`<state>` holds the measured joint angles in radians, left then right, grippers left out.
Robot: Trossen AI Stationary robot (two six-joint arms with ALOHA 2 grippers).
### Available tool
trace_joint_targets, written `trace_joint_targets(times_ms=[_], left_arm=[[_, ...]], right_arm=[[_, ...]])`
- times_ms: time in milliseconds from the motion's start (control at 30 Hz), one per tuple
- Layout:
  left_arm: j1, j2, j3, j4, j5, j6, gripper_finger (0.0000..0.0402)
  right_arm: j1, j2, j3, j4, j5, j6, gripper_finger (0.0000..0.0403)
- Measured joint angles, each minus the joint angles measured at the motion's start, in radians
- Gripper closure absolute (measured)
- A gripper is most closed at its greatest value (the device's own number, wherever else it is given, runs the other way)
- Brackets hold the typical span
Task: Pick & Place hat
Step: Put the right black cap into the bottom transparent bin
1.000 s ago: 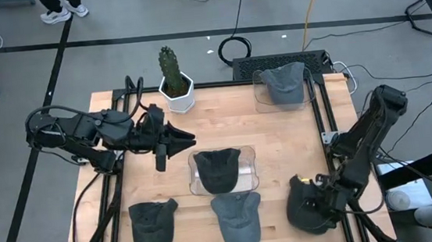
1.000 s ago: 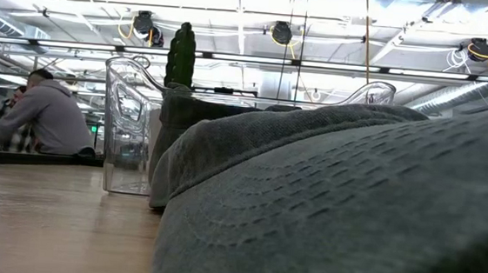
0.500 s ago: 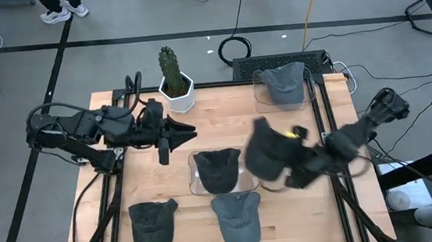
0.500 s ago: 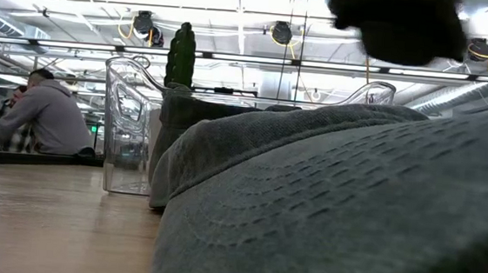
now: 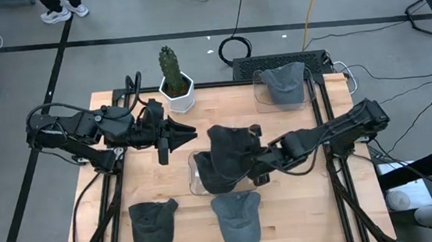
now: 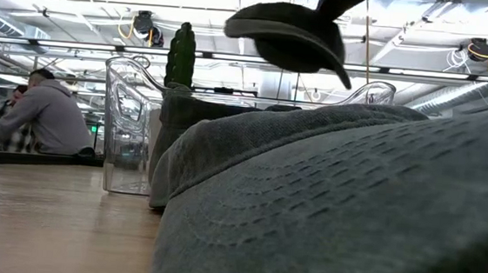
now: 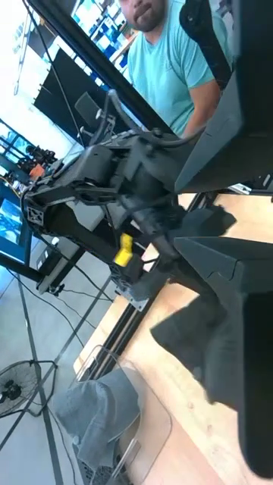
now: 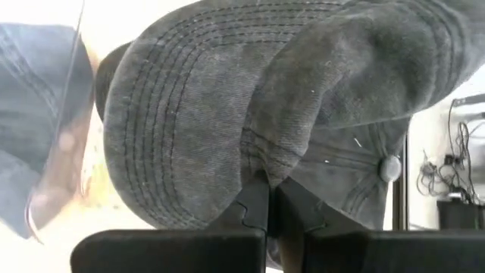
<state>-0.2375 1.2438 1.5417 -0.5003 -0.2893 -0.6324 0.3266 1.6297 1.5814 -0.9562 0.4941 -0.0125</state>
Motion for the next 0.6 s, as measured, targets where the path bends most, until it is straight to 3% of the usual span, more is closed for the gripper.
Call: trace_joint_targets(times_ms=[433, 600], left_arm=[[0.0, 0.0, 0.0, -0.001, 0.0, 0.021, 0.0289], [0.0, 0.0, 0.0, -0.005, 0.001, 0.026, 0.0289]], right_arm=[[-0.018, 0.206, 0.205, 0.026, -0.065, 0.022, 0.0403], [-0.039, 0.284, 0.264, -0.12, -0.076, 0.08, 0.0403]])
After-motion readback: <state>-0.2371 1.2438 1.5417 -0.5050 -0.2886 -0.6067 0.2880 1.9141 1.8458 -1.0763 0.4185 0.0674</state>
